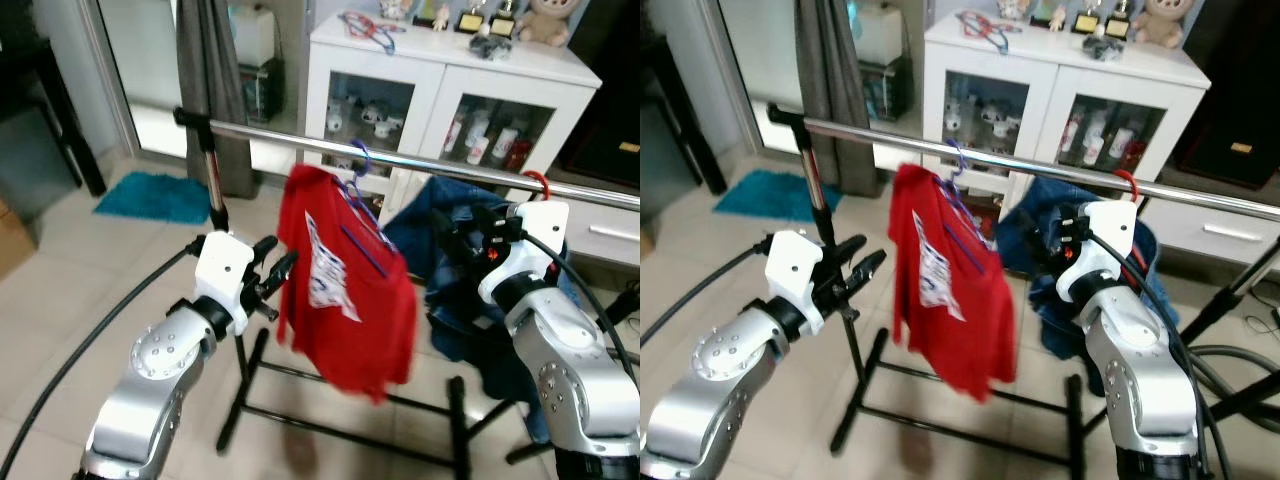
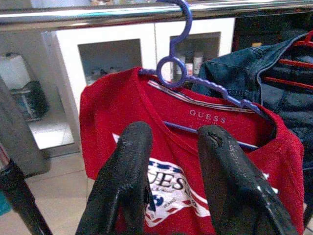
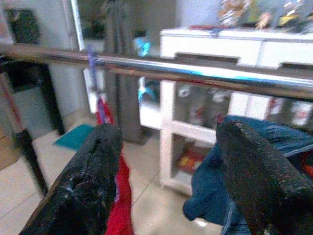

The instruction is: Hang hanger

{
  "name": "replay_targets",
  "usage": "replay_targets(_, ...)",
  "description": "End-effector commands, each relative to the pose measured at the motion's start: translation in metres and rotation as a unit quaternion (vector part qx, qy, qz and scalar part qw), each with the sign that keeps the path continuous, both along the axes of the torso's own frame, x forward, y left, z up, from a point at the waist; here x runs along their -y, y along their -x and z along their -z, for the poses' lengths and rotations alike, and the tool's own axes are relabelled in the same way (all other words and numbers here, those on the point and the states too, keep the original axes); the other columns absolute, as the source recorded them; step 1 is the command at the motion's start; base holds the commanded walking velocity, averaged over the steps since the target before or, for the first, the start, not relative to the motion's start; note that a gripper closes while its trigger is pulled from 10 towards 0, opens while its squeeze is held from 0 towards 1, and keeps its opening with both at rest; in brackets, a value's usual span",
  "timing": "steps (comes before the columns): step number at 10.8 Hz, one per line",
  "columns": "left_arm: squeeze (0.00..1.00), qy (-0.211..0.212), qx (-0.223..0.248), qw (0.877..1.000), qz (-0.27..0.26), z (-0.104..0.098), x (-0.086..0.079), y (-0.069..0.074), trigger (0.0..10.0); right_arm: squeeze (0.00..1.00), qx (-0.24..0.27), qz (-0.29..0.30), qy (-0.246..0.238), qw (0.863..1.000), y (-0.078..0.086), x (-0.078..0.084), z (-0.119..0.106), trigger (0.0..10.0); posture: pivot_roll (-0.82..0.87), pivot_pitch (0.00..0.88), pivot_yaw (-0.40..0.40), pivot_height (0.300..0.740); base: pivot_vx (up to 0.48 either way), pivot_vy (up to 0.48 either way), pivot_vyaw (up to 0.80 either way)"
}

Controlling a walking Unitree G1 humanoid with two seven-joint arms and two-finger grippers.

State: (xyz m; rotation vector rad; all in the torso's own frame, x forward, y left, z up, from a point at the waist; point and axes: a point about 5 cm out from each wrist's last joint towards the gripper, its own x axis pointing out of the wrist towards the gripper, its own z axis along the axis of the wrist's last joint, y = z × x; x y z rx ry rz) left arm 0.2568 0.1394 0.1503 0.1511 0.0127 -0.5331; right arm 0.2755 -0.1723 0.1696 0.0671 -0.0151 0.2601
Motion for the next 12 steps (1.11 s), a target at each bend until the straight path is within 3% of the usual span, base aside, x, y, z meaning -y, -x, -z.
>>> replay_targets(1,0.00,-0.003,0.000,1.000,0.001,0.000,0.000,0.000,10.0,1.00,0.002,-0.005,-0.001,1.000,-0.002,0.001,-0.003,10.0,-0.03,0.000,-0.060,0.740,0.000,0.000,0.00)
replay_targets(3,0.00,-0.015,-0.019,1.000,0.017,0.004,-0.002,0.002,10.0,1.00,0.003,-0.016,0.059,0.998,-0.007,0.001,-0.003,10.0,-0.03,0.000,-0.071,0.740,0.000,0.000,0.00)
replay_targets(5,0.00,-0.015,-0.026,0.999,0.040,0.003,-0.002,0.004,10.0,1.00,-0.026,0.013,0.078,0.996,-0.015,0.005,0.002,10.0,-0.03,0.000,-0.071,0.740,0.000,0.000,0.00)
replay_targets(7,0.00,-0.021,-0.031,0.993,0.108,0.000,0.005,0.008,10.0,1.00,-0.058,0.049,0.109,0.991,-0.029,0.011,0.009,10.0,-0.03,0.000,-0.075,0.740,0.000,0.000,0.00)
replay_targets(8,0.00,-0.024,-0.035,0.989,0.143,-0.003,0.010,0.009,10.0,0.71,-0.066,0.048,0.116,0.990,-0.036,0.011,0.010,10.0,-0.03,0.000,-0.073,0.740,0.000,0.000,0.00)
replay_targets(9,0.00,-0.027,-0.033,0.986,0.163,-0.006,0.012,0.008,10.0,0.00,-0.075,0.050,0.124,0.988,-0.045,0.012,0.011,10.0,-0.03,0.000,-0.070,0.740,0.000,0.000,0.00)
replay_targets(12,0.00,-0.029,-0.036,0.983,0.177,-0.007,0.012,0.009,10.0,0.00,-0.104,0.083,0.129,0.983,-0.060,0.025,0.015,10.0,-0.03,0.000,-0.065,0.740,0.000,0.000,0.00)
